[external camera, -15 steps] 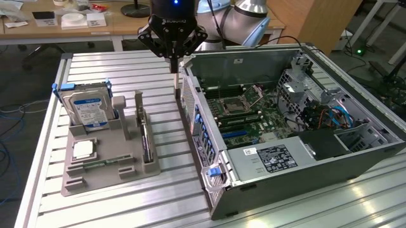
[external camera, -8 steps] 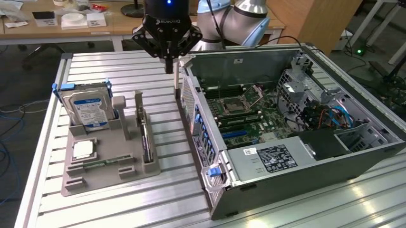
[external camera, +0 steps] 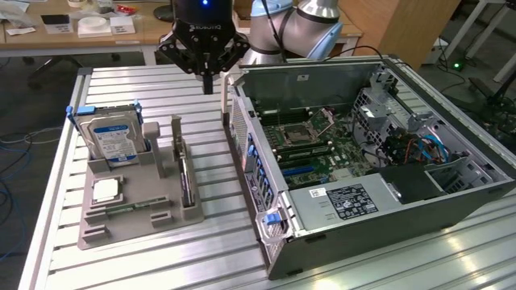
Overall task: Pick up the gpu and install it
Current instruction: 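Reach for the gpu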
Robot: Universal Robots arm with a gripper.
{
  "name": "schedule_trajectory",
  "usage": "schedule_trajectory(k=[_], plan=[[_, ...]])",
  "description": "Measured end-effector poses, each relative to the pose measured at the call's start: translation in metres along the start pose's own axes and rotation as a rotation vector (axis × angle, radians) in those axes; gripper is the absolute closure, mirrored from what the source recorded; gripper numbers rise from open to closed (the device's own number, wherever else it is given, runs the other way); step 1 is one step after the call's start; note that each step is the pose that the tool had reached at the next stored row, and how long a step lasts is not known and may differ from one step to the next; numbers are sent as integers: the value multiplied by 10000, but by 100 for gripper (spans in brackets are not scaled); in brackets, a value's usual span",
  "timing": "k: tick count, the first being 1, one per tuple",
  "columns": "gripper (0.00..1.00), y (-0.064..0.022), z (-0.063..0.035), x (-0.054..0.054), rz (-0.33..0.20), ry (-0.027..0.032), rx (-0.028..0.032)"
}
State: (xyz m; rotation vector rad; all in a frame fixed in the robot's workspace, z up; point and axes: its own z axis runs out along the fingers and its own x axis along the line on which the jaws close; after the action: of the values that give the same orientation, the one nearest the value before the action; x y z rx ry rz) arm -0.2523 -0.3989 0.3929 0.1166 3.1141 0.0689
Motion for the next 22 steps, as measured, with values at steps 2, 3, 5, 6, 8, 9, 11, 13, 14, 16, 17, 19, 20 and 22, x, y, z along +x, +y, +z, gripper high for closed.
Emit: schedule_trajectory(k=[2,3,5,6,8,9,11,13,14,16,17,19,20,22], plan=[[89,-2,0,28,0,0,0],[89,-3,-1,42,1,0,0],[89,-5,-1,70,0,1,0],[89,-6,-2,83,0,2,0],[89,-8,-2,110,0,2,0],[89,-9,-2,124,-1,2,0],[89,-12,-3,156,0,1,0],[89,-14,-4,184,-1,2,0],[89,-15,-4,199,0,3,0],[89,-17,-5,230,0,3,0],[89,-18,-5,247,1,3,0],[89,-21,-6,279,1,3,1],[89,-22,-6,294,1,3,0],[89,-24,-6,326,0,3,0]])
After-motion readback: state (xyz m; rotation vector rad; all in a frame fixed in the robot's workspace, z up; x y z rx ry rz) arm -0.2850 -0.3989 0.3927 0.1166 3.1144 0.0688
